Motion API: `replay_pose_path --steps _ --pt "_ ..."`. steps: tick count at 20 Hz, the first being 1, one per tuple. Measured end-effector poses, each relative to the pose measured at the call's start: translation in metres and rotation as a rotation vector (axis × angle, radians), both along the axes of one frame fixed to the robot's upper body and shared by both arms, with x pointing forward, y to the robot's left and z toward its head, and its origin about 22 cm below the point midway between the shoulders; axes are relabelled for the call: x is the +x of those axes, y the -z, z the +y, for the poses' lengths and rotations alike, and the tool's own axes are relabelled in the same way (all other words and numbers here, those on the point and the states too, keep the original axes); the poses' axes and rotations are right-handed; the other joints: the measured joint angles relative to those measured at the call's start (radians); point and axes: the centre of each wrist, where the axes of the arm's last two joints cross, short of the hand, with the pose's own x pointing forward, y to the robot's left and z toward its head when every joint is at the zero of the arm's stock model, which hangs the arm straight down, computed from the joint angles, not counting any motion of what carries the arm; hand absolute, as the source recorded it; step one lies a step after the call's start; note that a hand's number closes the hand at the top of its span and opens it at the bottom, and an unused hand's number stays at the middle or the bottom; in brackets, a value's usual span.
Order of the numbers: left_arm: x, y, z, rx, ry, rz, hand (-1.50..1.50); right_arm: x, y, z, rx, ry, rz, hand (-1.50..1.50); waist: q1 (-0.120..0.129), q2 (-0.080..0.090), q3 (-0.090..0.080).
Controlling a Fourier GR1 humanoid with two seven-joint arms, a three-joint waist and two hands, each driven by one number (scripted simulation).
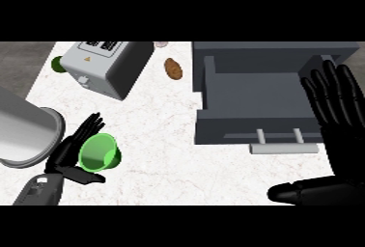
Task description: Pick up the cup, place it into the drawer and close the drawer
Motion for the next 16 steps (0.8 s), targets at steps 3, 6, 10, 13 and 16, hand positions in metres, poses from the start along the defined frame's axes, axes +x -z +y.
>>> replay_pose_path --steps 3,6,10,13,16 --pt "0.000 0.005 -0.003 0.014 0.012 0.002 -1.50 -0.003 0.002 0.002 -0.007 0.000 0.001 -1.50 -0.001 0.000 0.000" --pt "0.001 0.007 -0.003 0.015 0.020 0.004 -1.50 -0.003 0.000 0.006 -0.002 0.002 -0.004 -1.50 -0.001 0.000 0.000" --pt "0.003 0.009 -0.009 0.008 0.037 0.003 -1.50 -0.004 0.002 0.004 0.001 -0.002 -0.006 -1.50 -0.002 0.000 0.000" --pt "0.004 0.013 -0.017 -0.010 0.040 0.004 -1.50 0.002 0.001 -0.001 0.003 0.005 0.002 -1.50 -0.001 0.001 0.000" --pt "0.003 0.016 -0.016 -0.022 0.032 0.015 -1.50 -0.002 0.000 0.001 0.006 -0.002 -0.003 -1.50 -0.004 0.001 -0.001"
